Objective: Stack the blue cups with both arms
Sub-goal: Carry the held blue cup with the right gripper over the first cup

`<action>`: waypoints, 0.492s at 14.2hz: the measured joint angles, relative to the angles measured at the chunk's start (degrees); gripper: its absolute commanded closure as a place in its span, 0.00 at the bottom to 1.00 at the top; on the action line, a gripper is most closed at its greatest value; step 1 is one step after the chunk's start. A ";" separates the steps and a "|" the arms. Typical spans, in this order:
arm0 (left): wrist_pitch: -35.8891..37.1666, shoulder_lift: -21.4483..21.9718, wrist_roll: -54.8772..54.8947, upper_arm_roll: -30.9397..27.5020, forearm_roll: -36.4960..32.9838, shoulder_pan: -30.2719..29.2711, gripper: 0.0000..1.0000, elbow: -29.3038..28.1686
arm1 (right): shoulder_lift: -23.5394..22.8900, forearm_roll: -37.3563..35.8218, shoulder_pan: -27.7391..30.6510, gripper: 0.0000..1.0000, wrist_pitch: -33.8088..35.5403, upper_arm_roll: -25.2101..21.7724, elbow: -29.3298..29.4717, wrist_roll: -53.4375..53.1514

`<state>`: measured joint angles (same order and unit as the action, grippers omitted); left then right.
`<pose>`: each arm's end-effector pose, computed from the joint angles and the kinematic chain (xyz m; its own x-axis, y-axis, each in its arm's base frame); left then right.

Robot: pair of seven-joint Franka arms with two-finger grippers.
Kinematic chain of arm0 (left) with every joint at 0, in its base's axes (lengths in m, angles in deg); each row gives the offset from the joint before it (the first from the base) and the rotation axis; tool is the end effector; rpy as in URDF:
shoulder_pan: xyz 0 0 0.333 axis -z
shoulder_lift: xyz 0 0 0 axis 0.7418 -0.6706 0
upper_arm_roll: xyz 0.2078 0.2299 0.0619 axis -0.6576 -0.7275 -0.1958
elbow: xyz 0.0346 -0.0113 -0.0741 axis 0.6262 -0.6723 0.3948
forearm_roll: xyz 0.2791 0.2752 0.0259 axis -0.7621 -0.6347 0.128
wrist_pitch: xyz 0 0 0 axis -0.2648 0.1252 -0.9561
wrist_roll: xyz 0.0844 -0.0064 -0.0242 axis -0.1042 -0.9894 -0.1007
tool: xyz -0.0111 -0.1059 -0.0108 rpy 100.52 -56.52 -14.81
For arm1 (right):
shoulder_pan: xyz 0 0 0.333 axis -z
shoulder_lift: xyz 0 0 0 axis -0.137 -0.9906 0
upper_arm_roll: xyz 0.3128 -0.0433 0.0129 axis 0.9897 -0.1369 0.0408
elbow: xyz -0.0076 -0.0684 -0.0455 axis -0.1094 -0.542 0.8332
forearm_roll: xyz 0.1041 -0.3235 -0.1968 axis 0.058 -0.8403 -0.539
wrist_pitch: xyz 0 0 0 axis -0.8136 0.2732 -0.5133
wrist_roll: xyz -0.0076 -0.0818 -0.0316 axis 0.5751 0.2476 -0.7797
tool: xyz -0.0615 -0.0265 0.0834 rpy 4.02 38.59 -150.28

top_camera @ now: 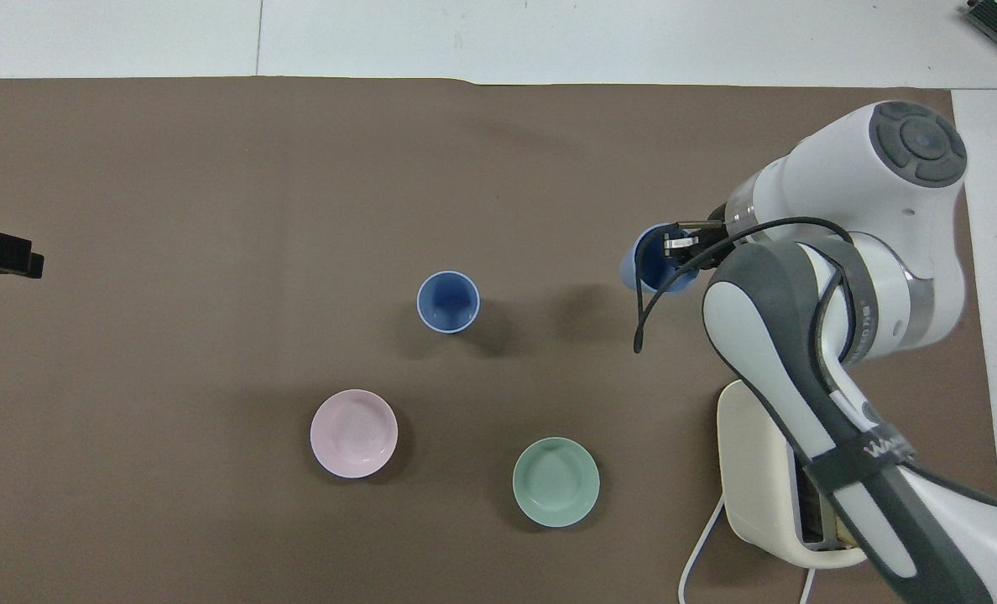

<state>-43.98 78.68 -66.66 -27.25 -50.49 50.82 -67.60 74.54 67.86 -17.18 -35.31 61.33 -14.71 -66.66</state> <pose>0.5553 0.0044 0.6415 0.9942 -0.1007 0.0368 -0.1010 -0.9949 0.0071 0.6132 0.1588 0.4710 0.9962 -0.0871 -0.0087 -0.0874 -0.9867 -0.1373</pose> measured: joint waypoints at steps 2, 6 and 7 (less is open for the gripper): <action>0.00 0.00 0.00 0.02 0.00 0.00 0.00 0.00 | -0.57 0.20 -3.76 1.00 0.58 0.21 3.16 -8.75; 0.00 0.00 0.00 0.02 0.00 0.00 0.00 0.00 | -4.92 0.17 -12.59 1.00 0.57 0.38 10.86 -20.93; 0.00 0.00 0.00 0.02 0.00 0.00 0.00 0.00 | -6.48 -0.32 -14.78 1.00 0.57 0.36 12.94 -23.40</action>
<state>-43.97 78.69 -66.66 -27.23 -50.49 50.82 -67.60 68.06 67.54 -31.96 -34.74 61.69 -1.77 -90.06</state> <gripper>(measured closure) 0.000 0.960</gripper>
